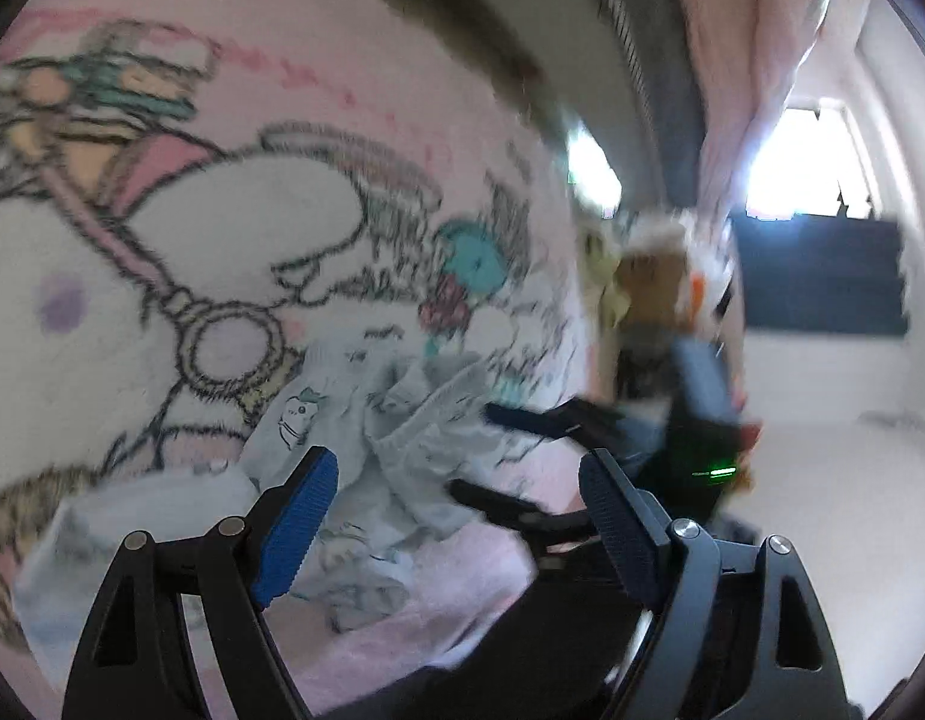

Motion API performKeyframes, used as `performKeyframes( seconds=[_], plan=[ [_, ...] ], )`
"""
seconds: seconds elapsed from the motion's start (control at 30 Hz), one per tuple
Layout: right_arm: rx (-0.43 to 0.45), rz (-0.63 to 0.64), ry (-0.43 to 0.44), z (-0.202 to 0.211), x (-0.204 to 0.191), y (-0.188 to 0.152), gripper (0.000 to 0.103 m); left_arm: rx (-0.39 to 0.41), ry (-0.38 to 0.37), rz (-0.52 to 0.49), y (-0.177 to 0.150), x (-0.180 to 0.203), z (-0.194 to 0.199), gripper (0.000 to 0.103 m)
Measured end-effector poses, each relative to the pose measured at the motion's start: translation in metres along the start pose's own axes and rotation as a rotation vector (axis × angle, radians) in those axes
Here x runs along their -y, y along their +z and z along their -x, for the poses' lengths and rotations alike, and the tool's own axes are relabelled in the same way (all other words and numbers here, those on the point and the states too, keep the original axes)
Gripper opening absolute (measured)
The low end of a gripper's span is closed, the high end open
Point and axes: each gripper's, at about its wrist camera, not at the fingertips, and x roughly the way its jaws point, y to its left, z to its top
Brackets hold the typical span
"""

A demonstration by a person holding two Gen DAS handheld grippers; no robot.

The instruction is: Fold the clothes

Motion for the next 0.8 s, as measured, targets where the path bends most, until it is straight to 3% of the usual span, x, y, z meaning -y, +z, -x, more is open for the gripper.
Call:
performKeyframes(
  seconds=[0.07,0.37,0.43,0.6,0.8],
  plan=[
    [0.007,-0.019,0.008,0.002,0.008,-0.002,0.066,-0.045,0.006,0.023,0.008,-0.013,-0.018,0.083],
    [-0.007,-0.107,0.039,-0.007,0.043,-0.013,0.066,-0.077,0.004,0.156,0.027,-0.056,-0.054,0.083],
    [0.011,-0.128,0.072,-0.007,0.048,-0.011,0.066,-0.072,0.033,0.159,0.031,-0.060,-0.058,0.082],
    [0.016,-0.122,0.089,-0.011,0.048,-0.008,0.066,-0.061,0.003,0.203,0.038,-0.065,-0.067,0.082],
    [0.021,-0.151,0.092,-0.017,0.053,-0.006,0.066,-0.077,-0.005,0.187,0.038,-0.052,-0.073,0.081]
  ],
)
